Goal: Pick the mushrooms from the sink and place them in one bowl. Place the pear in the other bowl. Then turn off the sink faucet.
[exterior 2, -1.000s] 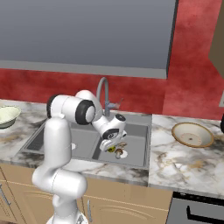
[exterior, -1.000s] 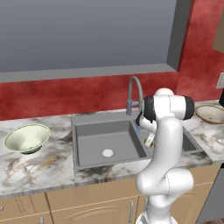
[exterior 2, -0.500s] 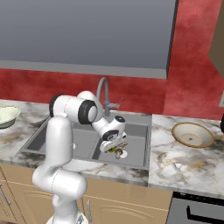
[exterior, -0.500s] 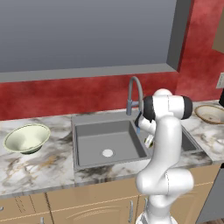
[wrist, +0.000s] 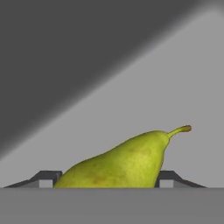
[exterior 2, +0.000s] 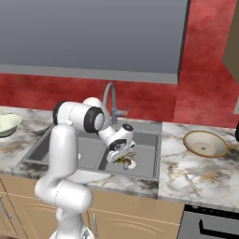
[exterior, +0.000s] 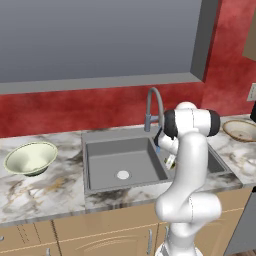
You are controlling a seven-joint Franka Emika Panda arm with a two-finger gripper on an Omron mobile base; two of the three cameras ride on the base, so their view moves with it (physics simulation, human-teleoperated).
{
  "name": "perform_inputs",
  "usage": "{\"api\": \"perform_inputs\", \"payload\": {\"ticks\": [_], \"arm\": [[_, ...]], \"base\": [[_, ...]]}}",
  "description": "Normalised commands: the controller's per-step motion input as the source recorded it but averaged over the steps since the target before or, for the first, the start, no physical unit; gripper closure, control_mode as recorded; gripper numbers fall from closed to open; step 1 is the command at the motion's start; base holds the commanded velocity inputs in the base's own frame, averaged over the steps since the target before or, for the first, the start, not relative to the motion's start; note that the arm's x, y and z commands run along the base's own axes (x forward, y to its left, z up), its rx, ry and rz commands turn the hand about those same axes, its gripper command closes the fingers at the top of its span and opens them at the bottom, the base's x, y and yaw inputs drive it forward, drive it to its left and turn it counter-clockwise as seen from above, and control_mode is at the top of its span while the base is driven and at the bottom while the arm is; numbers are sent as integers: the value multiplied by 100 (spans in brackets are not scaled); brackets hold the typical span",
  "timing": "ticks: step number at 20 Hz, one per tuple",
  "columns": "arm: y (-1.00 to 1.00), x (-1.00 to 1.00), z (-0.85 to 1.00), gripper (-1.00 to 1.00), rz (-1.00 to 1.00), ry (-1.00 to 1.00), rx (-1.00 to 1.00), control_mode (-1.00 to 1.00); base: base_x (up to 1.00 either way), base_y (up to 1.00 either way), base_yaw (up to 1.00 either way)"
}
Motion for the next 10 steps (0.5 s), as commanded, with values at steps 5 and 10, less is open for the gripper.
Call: {"api": "perform_inputs", "payload": {"ticks": [5, 10], "arm": [[0, -17, 8, 100, -1, -4, 0, -100], [0, -15, 53, 100, -2, -7, 0, -100]], "base": [[0, 0, 0], [0, 0, 0]]}}
